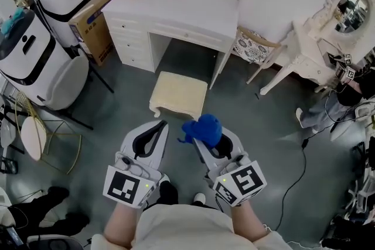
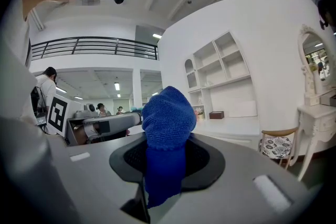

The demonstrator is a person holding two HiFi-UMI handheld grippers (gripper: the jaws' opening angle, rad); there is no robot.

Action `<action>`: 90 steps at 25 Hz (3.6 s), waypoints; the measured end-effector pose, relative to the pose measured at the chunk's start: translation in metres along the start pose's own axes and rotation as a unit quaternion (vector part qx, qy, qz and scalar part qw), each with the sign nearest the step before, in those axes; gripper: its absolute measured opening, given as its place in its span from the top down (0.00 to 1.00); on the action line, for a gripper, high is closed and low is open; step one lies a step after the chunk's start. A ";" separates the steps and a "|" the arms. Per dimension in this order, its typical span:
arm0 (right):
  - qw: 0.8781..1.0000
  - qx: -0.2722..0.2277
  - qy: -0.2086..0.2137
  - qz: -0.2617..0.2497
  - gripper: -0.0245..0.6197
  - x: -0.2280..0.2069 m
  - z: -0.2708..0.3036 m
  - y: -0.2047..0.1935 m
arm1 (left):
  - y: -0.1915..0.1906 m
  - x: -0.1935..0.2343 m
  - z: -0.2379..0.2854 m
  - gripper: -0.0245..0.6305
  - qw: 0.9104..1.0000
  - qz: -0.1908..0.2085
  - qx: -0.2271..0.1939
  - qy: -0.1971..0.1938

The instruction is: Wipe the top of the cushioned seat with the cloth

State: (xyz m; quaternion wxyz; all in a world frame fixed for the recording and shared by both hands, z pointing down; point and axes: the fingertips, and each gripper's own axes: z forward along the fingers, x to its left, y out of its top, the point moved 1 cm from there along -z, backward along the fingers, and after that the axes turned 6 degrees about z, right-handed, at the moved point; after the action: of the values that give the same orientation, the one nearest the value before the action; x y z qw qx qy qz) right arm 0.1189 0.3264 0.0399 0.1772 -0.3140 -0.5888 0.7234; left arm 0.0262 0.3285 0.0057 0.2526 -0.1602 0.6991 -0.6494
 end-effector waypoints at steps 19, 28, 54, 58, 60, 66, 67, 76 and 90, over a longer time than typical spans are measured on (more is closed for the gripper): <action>0.998 -0.002 -0.062 0.020 0.75 0.000 0.079 -0.004 | -0.034 0.082 0.018 0.96 0.998 -0.014 0.007 -0.057; 0.997 0.004 -0.069 0.025 0.75 -0.031 0.107 -0.003 | -0.049 0.100 0.054 0.96 0.997 -0.027 0.019 -0.063; 0.999 0.026 -0.024 0.033 0.75 -0.152 0.225 0.026 | -0.067 0.178 0.197 0.96 0.999 -0.018 0.028 -0.021; 0.999 0.025 -0.015 0.034 0.75 -0.163 0.232 0.032 | -0.073 0.179 0.205 0.96 0.998 -0.033 0.055 -0.014; 0.999 0.024 -0.012 0.037 0.75 -0.168 0.235 0.032 | -0.075 0.179 0.208 0.96 0.998 -0.030 0.061 -0.012; 0.999 0.020 -0.009 0.038 0.75 -0.173 0.247 0.035 | -0.074 0.190 0.216 0.96 0.998 -0.023 0.060 -0.009; 0.999 0.019 -0.010 0.038 0.75 -0.173 0.250 0.036 | -0.075 0.192 0.217 0.96 0.998 -0.023 0.059 -0.010; 0.998 0.016 -0.043 0.038 0.75 -0.179 0.283 0.045 | -0.070 0.227 0.243 0.96 0.999 -0.011 0.028 -0.046; 0.991 0.003 -0.126 0.055 0.75 -0.182 0.360 0.050 | -0.090 0.310 0.275 0.96 0.992 -0.017 0.023 -0.124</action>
State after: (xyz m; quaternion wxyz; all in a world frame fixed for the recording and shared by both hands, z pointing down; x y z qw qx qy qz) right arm 0.0210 -0.0664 0.0760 0.0622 -0.2523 -0.5861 0.7674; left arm -0.0828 -0.0796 0.0413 0.3301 -0.2452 0.6447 -0.6444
